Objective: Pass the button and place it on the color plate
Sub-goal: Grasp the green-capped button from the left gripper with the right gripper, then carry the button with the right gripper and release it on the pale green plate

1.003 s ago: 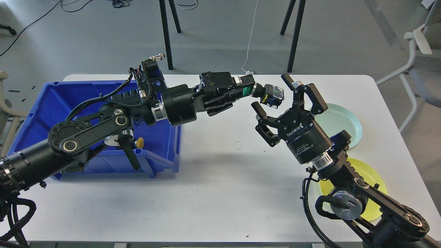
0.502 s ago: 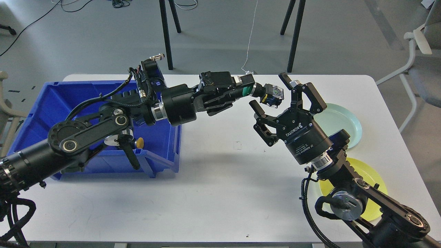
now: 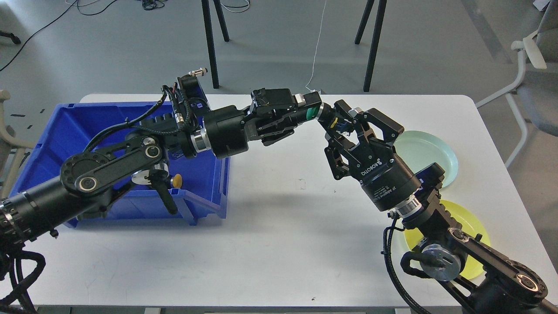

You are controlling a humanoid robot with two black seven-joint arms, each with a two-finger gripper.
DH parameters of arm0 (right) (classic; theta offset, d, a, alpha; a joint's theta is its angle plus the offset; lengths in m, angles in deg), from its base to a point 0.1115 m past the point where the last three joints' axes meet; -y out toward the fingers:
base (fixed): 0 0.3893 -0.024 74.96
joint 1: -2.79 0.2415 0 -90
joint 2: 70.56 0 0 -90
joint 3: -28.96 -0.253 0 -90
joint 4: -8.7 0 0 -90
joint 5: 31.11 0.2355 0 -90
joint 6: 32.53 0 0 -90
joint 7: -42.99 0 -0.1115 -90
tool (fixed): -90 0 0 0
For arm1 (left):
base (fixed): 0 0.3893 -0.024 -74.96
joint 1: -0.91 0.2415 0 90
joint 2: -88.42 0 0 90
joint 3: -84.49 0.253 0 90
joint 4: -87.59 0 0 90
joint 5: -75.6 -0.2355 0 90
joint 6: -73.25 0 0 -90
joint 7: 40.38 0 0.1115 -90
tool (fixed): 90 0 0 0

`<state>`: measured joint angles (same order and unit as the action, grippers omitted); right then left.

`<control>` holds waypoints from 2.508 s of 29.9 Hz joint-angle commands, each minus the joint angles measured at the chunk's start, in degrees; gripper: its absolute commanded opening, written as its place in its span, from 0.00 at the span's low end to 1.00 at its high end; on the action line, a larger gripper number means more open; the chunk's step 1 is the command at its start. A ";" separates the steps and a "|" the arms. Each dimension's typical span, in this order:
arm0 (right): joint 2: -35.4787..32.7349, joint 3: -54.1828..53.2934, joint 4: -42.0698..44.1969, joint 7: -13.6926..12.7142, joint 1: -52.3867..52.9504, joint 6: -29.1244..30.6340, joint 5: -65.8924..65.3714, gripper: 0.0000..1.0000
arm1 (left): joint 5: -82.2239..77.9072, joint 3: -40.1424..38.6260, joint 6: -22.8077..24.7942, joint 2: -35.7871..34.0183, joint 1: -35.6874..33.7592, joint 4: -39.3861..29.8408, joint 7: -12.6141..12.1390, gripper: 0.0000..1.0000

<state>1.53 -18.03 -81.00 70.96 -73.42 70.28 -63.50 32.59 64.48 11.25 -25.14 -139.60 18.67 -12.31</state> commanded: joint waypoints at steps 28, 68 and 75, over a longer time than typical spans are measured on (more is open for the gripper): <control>-10.03 -7.23 5.92 0.03 -2.44 -1.91 -0.22 0.01 | 2.06 -0.03 -0.57 0.27 0.06 -0.07 -0.06 0.79; -11.80 7.26 37.06 -3.36 6.79 -21.34 -6.91 0.61 | 2.14 -0.03 -0.49 0.27 0.15 -0.07 -0.06 0.80; -11.71 6.74 36.44 -2.83 6.87 -21.25 -6.38 0.93 | 2.14 -0.03 -0.66 0.27 0.15 -0.07 -0.06 0.80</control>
<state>-10.26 -10.86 -44.07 67.78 -66.62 48.95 -70.08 34.74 64.45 10.71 -24.88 -139.46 18.60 -12.38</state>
